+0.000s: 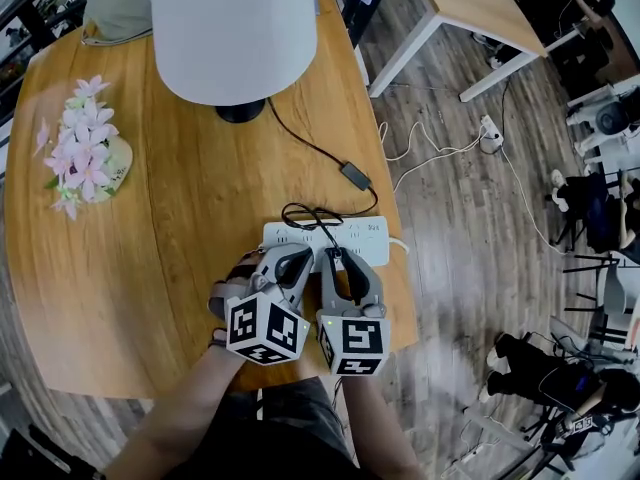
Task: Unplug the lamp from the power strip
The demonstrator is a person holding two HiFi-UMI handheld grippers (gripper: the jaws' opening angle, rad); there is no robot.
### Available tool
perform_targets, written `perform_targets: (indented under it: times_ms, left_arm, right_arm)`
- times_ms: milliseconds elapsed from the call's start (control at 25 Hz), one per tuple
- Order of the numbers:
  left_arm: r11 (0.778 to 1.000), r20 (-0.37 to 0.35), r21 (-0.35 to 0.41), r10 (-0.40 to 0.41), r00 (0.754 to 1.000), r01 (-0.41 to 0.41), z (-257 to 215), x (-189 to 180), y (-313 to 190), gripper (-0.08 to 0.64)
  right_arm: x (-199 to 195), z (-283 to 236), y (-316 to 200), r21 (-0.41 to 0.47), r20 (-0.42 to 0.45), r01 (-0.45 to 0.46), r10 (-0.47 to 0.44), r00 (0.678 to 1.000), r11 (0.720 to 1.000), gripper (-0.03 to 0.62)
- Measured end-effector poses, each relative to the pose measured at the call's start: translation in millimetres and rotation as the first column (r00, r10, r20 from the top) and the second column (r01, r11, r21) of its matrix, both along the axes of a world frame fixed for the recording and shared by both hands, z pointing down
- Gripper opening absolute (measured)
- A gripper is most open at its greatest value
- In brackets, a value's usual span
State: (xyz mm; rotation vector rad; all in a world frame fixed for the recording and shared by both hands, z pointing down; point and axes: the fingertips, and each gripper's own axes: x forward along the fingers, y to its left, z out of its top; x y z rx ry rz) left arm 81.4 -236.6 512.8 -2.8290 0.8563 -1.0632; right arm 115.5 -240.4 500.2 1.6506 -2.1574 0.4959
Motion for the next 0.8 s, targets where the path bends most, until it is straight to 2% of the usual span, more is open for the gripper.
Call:
perform_targets:
  times_ms: [120,200,360,480,560,600,720,760,800]
  left_arm:
    - [1.000,0.005,-0.027,0.016,1.000,-0.015,1.3,0.8,1.3,-0.005]
    - [0.999,0.003,-0.048,0.017,1.000,-0.017,1.8,0.5,0.5,-0.005]
    - [0.997,-0.011,-0.071,0.017,1.000,-0.018,2.0,0.4,0.7,-0.005]
    - [0.996,-0.019,-0.091,0.019,1.000,-0.021,2.0,0.7,0.4,-0.005]
    - [0.994,-0.022,-0.109,0.021,1.000,-0.023,2.2,0.4,0.1,-0.005]
    - [0.993,-0.023,-0.116,0.022,0.999,-0.025,2.2,0.2,0.0,-0.005]
    - [0.994,-0.010,-0.108,0.028,1.000,-0.028,2.9,0.4,0.6,-0.005]
    - [0.994,-0.005,-0.104,0.027,1.000,-0.028,3.2,0.2,0.6,-0.005]
    - [0.994,-0.005,-0.103,0.027,1.000,-0.027,3.3,0.0,0.5,-0.005]
  right_arm:
    - [6.2,2.4,-0.3,-0.047,0.188,-0.063,0.070,0.980,0.997,0.093]
    - [7.0,1.8,-1.2,-0.061,0.219,-0.084,0.096,0.971,0.995,0.094]
    - [3.7,-0.7,0.1,-0.040,0.075,-0.071,0.074,0.994,0.997,0.089]
    - [0.9,-2.6,1.1,-0.010,-0.024,-0.042,0.042,0.999,0.999,0.087]
    - [-0.6,-3.0,1.2,-0.001,-0.053,-0.021,0.021,0.998,1.000,0.086]
    - [-0.1,-2.4,1.1,-0.004,-0.023,-0.023,0.022,0.999,1.000,0.086]
    - [6.4,0.5,-0.1,-0.051,0.185,-0.091,0.099,0.978,0.995,0.089]
    - [7.3,0.8,-0.5,-0.064,0.215,-0.111,0.123,0.969,0.992,0.091]
    - [7.3,0.4,-0.7,-0.067,0.207,-0.123,0.134,0.969,0.990,0.091]
